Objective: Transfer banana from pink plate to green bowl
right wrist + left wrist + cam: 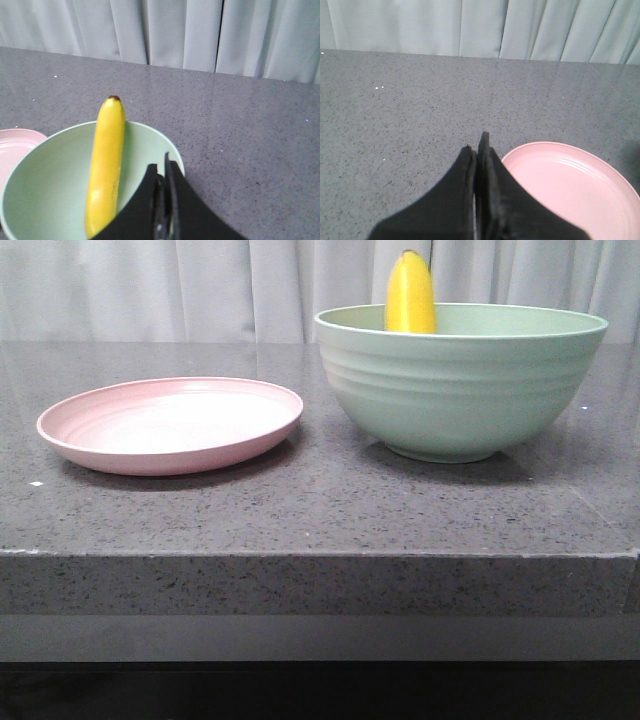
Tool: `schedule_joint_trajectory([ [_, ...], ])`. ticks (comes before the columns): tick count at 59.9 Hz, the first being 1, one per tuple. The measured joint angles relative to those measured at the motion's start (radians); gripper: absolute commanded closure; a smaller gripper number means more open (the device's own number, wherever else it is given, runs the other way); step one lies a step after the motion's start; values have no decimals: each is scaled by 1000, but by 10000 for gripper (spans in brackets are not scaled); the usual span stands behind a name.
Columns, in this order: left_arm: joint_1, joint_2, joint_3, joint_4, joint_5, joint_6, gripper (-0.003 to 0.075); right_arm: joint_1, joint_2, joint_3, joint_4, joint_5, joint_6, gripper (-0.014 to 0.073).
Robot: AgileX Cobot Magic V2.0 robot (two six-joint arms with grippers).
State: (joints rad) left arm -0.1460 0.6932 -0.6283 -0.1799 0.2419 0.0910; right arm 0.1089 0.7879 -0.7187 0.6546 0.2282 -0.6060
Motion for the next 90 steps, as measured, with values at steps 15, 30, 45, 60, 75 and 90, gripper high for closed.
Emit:
schedule_joint_trajectory([
  [15, 0, -337, 221, -2, 2, 0, 741, 33, -285, 231, 2, -9, -2, 710],
  [30, 2, -503, 288, -6, 31, 0, 741, 33, -507, 346, 2, -9, -2, 710],
  [45, 2, -508, 288, -6, 35, 0, 741, 33, -532, 346, 2, -10, -2, 710],
  [60, 2, -508, 288, -6, 35, 0, 741, 33, -532, 346, 2, 2, -2, 710],
  [75, 2, -508, 288, -6, 35, 0, 741, 33, -532, 346, 2, 2, -2, 710],
  [90, 21, -538, 377, 10, 13, 0, 741, 33, -532, 346, 2, 2, -2, 710],
])
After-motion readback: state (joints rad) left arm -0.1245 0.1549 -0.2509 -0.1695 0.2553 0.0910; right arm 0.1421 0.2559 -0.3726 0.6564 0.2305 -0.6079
